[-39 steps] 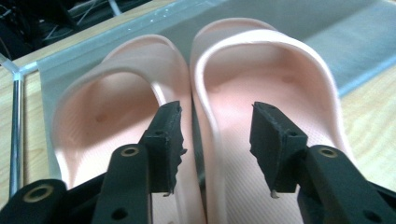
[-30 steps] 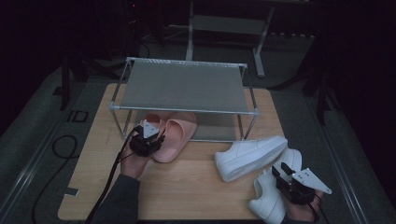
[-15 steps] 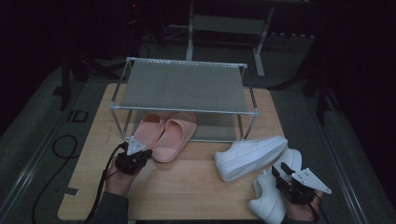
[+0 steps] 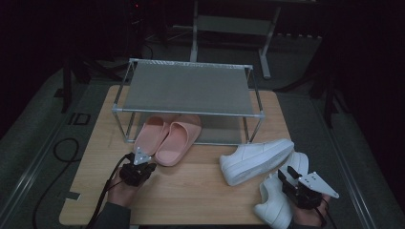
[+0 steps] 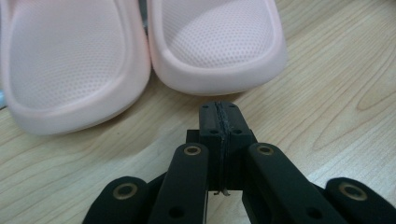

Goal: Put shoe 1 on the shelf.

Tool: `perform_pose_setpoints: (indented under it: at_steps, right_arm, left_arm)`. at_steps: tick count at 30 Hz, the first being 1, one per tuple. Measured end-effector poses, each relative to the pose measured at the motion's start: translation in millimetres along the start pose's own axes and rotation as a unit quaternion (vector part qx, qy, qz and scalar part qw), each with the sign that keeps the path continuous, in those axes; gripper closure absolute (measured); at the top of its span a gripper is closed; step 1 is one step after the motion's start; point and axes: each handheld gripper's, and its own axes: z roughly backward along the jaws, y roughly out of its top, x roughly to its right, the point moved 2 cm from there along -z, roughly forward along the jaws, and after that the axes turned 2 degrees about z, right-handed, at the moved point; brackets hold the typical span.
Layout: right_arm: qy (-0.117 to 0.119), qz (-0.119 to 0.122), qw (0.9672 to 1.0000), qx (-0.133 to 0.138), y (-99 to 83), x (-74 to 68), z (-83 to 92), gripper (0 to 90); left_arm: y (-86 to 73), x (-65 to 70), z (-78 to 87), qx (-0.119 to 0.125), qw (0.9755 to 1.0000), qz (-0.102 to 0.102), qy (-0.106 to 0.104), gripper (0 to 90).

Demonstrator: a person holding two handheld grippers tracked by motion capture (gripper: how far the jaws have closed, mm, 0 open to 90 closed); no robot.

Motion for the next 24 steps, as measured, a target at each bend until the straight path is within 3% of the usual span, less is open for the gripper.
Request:
perform_pose_setpoints:
  at_steps: [6,24]
  right_arm:
    - [0.000,0.000,1.0000,0.000,0.0,-0.1,-0.1,58.3]
    - [0.000,0.000,1.0000,0.000,0.0,-0.2,-0.2,58.3]
  left_arm:
    - [4.9,7.2,-8.1,-0.010,0.9998,-0.019,-0.003,89.0]
    - [27.6,28.4,-29.3,-0.010,0.9980,-0.056,-0.028,88.2]
